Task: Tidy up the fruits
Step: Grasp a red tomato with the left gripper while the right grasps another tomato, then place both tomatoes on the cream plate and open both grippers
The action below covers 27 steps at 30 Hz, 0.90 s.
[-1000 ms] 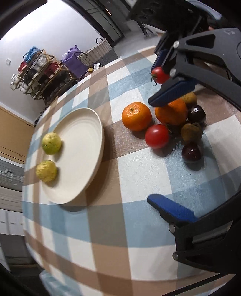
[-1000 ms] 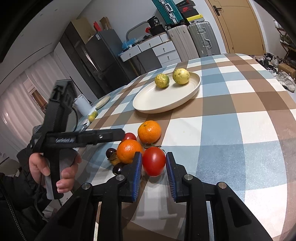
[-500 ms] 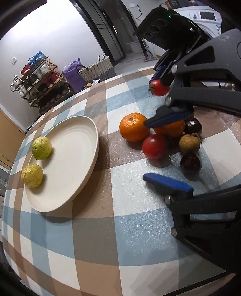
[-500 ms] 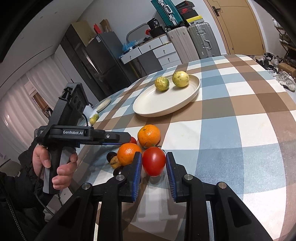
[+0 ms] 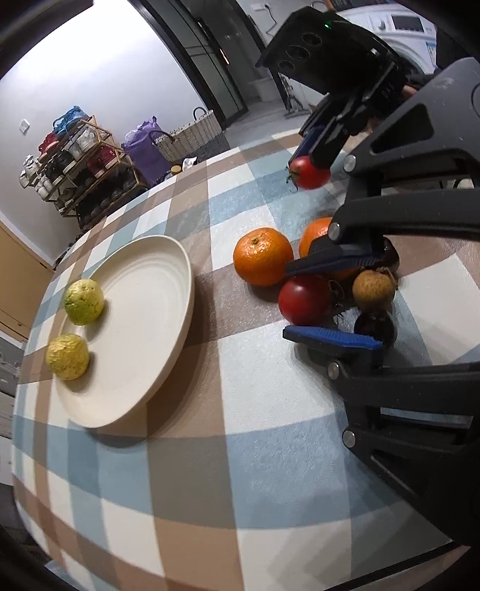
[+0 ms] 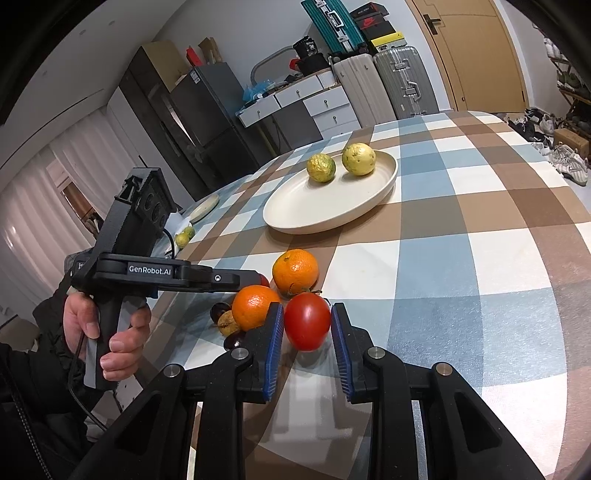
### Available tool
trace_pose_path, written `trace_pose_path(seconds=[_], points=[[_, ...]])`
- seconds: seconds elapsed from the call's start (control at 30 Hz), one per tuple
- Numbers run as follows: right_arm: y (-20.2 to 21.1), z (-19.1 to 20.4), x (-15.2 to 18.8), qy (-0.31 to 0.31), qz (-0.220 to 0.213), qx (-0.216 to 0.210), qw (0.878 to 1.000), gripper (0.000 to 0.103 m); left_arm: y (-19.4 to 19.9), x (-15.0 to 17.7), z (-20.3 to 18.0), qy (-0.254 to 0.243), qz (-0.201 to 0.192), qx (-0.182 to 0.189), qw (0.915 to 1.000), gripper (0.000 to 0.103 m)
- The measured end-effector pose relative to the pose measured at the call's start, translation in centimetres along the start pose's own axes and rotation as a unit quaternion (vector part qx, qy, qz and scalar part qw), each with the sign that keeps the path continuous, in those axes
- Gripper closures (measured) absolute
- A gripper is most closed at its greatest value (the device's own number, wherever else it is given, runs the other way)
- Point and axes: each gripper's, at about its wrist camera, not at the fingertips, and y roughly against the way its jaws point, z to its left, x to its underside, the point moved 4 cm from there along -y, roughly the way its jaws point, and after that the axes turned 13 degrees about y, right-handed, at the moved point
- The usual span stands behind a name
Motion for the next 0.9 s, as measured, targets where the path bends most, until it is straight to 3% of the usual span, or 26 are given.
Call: trace_pose_path(seconds=[0.43,0.7,0.9], points=[[-0.2,0.4,-1.4,0.015,-0.008,-0.008,1.000,0.076,3.2,-1.2,-0.8,-0.049,-0.063,-0.035,0.9962,0.079],[-1.0,0.6,-4.0,0.026,-0.014,-0.026,0.999,0.076,5.4,-3.2,-1.4,-0.065,-0.099,-0.009,0.9929,0.079],[-2.1,0.2,-6.7,0.034,-0.016,-0.038,0.999,0.076,6.6,-5.9,-1.3,-0.071,-0.121,-0.017,0.9900,0.079]])
